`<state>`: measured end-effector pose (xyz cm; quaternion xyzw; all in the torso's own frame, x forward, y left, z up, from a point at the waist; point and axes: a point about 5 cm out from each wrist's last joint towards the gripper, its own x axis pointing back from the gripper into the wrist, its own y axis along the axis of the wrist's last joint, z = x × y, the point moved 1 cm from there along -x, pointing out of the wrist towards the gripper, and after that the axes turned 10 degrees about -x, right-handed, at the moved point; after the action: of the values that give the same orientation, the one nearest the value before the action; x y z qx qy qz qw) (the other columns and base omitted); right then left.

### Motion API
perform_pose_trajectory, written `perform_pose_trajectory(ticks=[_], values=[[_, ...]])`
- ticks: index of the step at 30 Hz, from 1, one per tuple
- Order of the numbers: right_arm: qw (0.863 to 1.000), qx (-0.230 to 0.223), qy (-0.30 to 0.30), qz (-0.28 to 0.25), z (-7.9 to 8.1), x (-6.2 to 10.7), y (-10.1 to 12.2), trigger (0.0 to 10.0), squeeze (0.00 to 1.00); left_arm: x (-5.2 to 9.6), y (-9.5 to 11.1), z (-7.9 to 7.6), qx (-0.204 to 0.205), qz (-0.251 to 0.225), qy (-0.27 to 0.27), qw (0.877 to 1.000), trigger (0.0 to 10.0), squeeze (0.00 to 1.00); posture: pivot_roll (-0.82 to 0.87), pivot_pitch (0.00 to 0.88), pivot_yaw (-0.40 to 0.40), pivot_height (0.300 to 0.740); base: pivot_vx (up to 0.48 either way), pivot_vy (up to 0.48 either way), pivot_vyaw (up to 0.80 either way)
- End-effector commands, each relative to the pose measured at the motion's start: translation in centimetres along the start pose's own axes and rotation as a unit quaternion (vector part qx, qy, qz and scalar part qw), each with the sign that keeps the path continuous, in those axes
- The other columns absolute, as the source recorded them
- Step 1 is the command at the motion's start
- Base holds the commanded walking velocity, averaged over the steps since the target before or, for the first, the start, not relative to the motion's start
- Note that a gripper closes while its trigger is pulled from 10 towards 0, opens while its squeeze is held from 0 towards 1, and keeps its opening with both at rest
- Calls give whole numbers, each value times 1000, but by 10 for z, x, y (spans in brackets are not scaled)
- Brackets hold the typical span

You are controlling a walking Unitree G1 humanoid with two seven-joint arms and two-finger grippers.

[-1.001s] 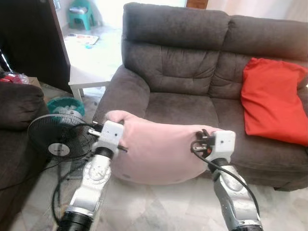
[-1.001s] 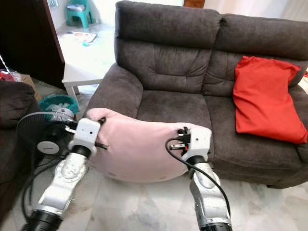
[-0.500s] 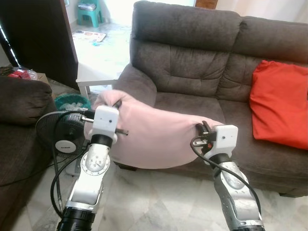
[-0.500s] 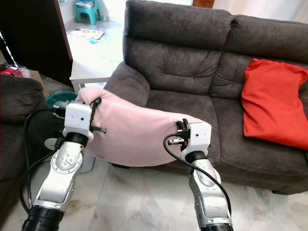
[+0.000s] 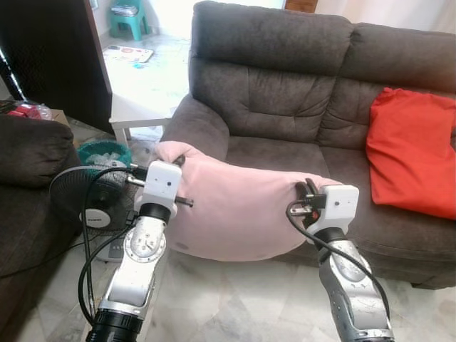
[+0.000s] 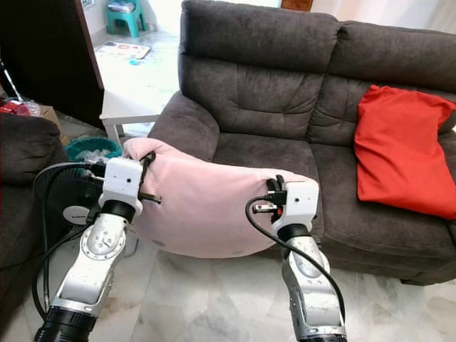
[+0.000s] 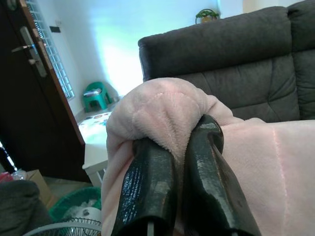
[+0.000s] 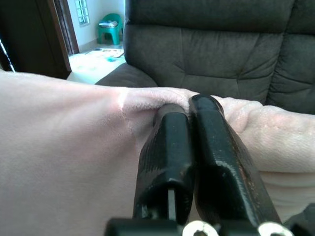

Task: Move the pillow to the sofa from floor

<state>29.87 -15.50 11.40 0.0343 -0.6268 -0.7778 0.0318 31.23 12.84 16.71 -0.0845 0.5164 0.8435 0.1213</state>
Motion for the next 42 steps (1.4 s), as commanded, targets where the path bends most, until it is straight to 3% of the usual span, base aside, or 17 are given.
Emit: perform_pose_trajectory(ticks=[1,7,13,20,42], values=[[999,11,-43,-33,-18,-1,15,10000,0,-1,8,4,-5,-16,6,1000,10000,0,164,0,-59,740,0,0,0],[998,8,-56,-40,-16,4,15,10000,0,-3,6,4,-5,-12,-10,1000,10000,0,151,0,-31,740,0,0,0],[997,10,-68,-41,-24,7,16,10000,0,-7,6,3,-7,-16,-19,1000,10000,0,132,0,-22,740,0,0,0],[997,7,-58,-45,-17,3,17,10000,0,-6,5,1,-6,-14,-19,1000,10000,0,151,0,-31,740,0,0,0],[998,-3,-41,-54,-4,-5,20,10000,0,-7,6,5,4,-14,-6,1000,10000,0,165,0,-48,740,312,0,0]])
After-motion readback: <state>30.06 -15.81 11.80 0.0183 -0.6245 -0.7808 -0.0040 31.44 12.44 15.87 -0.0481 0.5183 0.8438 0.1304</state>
